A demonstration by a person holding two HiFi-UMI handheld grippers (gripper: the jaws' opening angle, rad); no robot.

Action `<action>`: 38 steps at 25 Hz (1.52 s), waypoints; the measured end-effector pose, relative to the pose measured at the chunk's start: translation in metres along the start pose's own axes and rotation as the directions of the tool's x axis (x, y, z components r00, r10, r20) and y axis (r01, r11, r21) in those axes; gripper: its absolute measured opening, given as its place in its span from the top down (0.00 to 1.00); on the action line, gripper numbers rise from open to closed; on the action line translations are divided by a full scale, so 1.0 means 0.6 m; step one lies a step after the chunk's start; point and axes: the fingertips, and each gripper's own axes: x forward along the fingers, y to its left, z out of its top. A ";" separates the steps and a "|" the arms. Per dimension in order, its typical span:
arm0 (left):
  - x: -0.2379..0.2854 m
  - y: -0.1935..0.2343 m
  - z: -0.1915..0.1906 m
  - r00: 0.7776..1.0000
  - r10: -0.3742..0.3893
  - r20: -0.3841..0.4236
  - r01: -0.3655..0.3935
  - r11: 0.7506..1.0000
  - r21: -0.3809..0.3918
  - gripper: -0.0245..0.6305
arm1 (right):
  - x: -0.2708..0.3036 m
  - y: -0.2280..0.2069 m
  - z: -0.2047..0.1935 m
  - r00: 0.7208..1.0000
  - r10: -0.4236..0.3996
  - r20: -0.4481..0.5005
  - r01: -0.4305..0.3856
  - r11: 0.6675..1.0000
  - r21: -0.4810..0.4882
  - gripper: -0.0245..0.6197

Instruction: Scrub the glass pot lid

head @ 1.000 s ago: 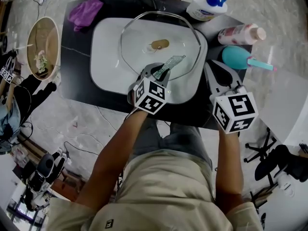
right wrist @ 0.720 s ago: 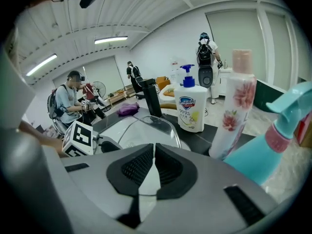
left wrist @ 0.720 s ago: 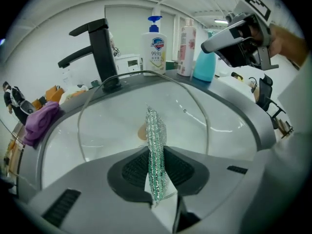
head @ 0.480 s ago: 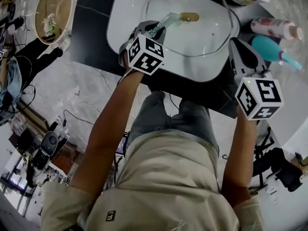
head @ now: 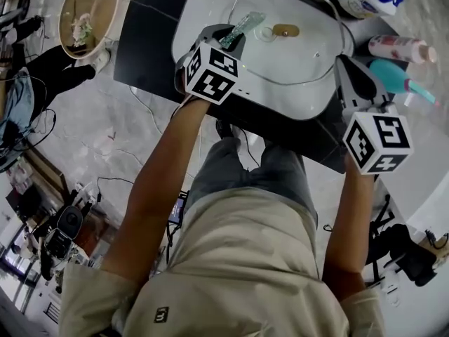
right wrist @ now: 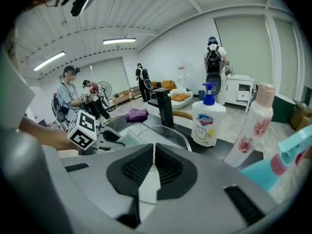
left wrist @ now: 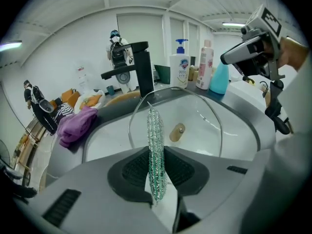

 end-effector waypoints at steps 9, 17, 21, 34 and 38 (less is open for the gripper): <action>-0.141 0.031 0.053 0.992 0.040 0.121 -0.040 0.999 0.001 0.82 | -0.055 0.057 0.080 0.997 0.003 0.080 0.001 0.998 -0.055 0.92; -0.319 0.070 0.110 0.953 0.102 0.286 -0.104 0.995 -0.007 0.82 | -0.120 0.122 0.163 0.984 0.017 0.176 0.003 0.993 -0.115 0.92; -0.420 0.062 0.123 0.921 0.115 0.371 -0.117 0.993 -0.016 0.82 | -0.170 0.166 0.194 0.972 0.040 0.232 -0.005 0.989 -0.150 0.92; -0.699 0.039 0.142 0.791 0.153 0.592 -0.180 0.984 -0.013 0.82 | -0.341 0.328 0.279 0.892 0.191 0.410 -0.048 0.942 -0.333 0.93; -0.748 0.021 0.133 0.787 0.155 0.598 -0.168 0.985 -0.035 0.82 | -0.380 0.358 0.287 0.872 0.201 0.446 -0.043 0.939 -0.341 0.93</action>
